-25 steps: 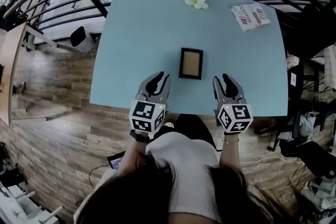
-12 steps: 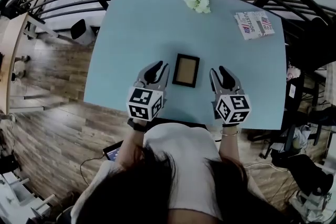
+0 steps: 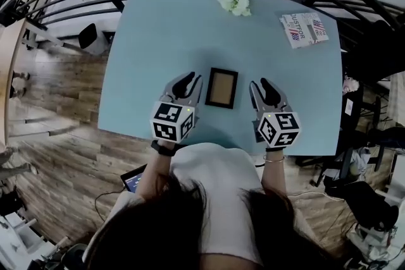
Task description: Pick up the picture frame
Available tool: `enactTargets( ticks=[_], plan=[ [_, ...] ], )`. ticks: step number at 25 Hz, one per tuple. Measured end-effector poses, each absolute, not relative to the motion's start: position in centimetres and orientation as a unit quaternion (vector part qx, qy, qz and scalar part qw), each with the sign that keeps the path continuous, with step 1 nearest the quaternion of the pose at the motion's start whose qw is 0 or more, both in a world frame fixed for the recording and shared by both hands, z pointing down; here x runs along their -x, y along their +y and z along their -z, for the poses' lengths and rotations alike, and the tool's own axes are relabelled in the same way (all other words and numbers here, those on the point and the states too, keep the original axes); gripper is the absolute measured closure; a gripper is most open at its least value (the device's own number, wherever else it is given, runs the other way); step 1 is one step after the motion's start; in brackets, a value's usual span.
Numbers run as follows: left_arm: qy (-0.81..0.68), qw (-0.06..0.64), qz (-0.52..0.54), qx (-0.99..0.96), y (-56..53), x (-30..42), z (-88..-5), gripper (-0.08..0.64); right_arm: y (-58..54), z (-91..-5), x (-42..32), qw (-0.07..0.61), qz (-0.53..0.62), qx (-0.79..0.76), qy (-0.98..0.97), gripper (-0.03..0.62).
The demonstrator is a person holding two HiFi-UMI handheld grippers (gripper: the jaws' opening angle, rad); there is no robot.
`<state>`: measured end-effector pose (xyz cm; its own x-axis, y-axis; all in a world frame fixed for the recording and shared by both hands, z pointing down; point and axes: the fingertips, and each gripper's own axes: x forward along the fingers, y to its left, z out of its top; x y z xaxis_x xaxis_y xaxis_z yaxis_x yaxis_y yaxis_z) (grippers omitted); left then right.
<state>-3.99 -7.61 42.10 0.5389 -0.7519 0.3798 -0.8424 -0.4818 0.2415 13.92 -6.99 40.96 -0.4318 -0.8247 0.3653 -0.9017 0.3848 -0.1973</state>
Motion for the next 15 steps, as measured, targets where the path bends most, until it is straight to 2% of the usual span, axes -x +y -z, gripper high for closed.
enactTargets(
  ticks=[15],
  plan=[
    [-0.443, 0.248, -0.134, -0.851, -9.5, 2.7, -46.1, 0.480, -8.4, -45.5, -13.4, 0.135, -0.230, -0.511, -0.817, 0.477]
  ],
)
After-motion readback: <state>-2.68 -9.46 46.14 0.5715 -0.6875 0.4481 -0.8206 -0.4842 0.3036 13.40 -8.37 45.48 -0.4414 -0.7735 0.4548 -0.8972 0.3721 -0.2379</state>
